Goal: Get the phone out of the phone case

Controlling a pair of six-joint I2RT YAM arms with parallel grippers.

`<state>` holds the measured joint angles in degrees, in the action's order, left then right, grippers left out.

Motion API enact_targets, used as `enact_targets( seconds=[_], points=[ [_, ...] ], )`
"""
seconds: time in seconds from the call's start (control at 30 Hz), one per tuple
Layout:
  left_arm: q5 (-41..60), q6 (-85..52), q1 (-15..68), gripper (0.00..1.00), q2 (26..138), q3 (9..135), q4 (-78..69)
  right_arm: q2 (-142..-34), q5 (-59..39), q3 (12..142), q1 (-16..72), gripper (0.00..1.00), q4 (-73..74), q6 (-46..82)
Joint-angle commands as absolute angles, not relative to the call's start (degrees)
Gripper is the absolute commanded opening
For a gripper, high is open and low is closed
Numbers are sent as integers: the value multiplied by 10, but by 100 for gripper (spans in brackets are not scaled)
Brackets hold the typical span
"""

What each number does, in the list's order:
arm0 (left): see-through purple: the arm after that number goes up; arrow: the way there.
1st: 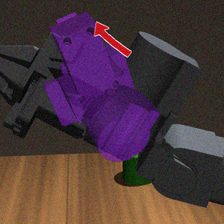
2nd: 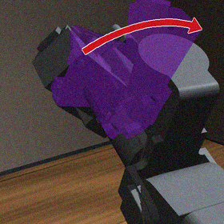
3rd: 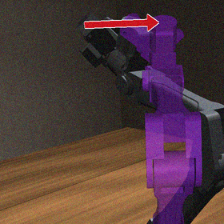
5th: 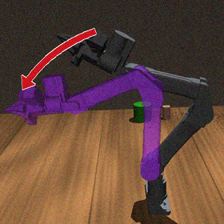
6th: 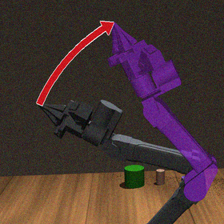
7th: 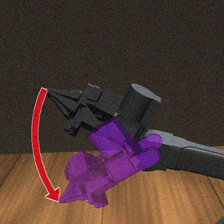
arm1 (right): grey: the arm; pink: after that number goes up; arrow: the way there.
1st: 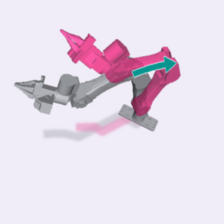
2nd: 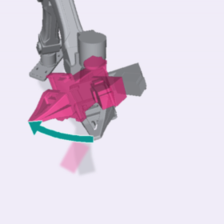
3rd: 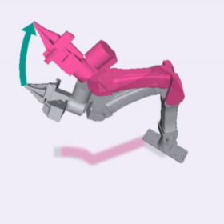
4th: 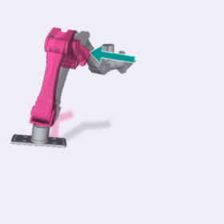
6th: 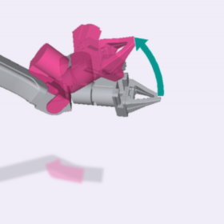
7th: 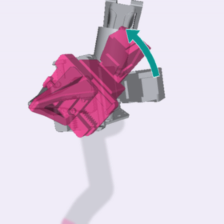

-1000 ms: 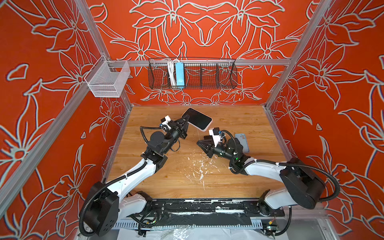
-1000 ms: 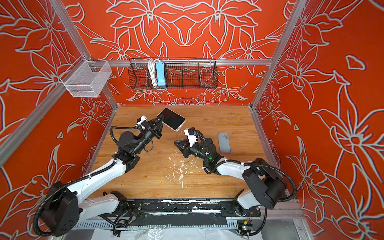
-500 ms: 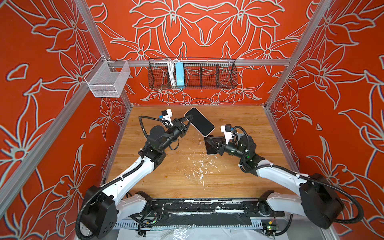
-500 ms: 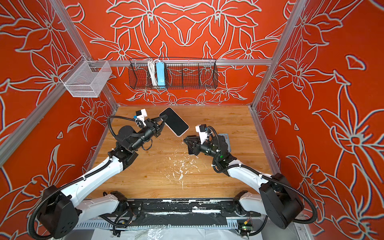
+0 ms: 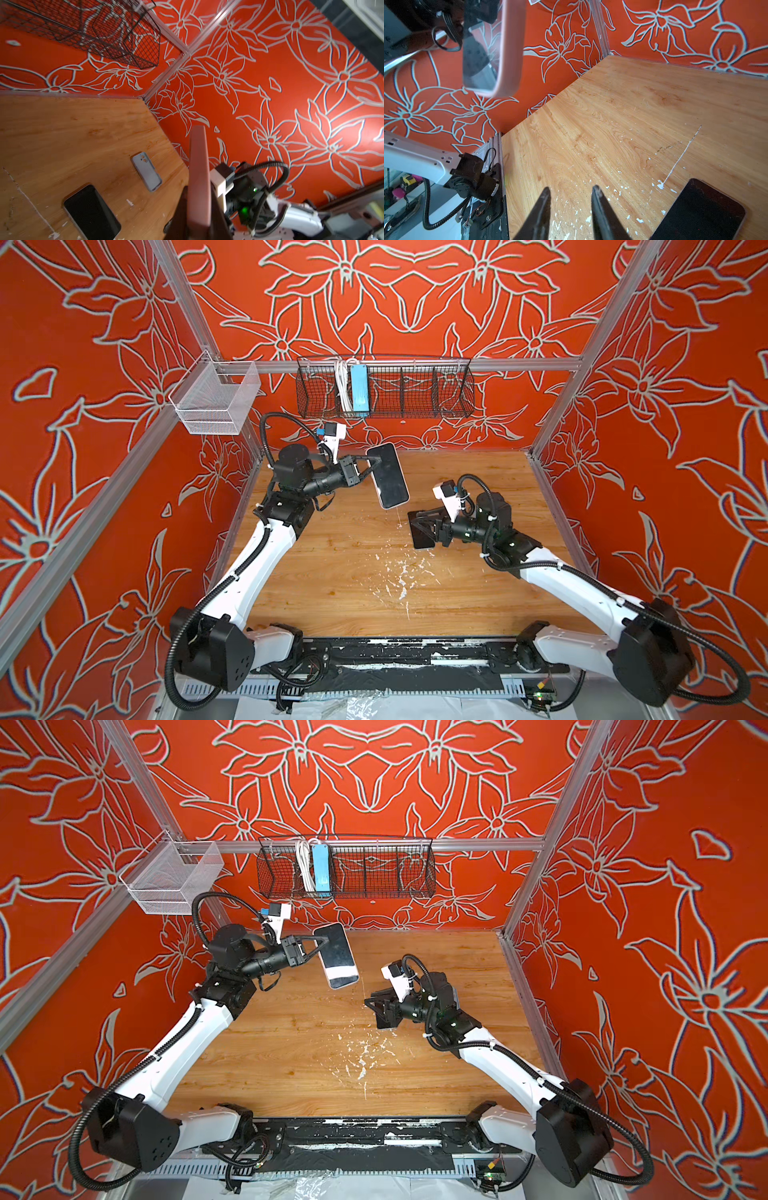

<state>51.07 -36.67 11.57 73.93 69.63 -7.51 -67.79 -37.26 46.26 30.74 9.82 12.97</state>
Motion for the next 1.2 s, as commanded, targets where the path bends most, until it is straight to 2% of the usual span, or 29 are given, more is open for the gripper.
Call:
enact_targets(
  seconds=[0.0, 0.27, 0.43, 0.53, 0.77, 1.17],
  points=[
    [594, -197, 113, 0, 755, 750, 25, -676, -390, 502, 304, 46, 4, 60],
    [709, -3, 107, 0, 837, 876, 212, -687, -411, 591, 304, 65, -126, -12],
    [759, 75, 105, 0, 890, 940, 279, -692, -400, 654, 305, 83, -238, -67],
    [772, 112, 105, 0, 910, 962, 307, -697, -405, 677, 306, 97, -271, -84],
    [788, 220, 105, 0, 945, 1013, 417, -742, -385, 745, 329, 97, -360, -145],
    [788, 276, 111, 0, 940, 998, 459, -822, -343, 847, 381, 84, -429, -195]
  ],
)
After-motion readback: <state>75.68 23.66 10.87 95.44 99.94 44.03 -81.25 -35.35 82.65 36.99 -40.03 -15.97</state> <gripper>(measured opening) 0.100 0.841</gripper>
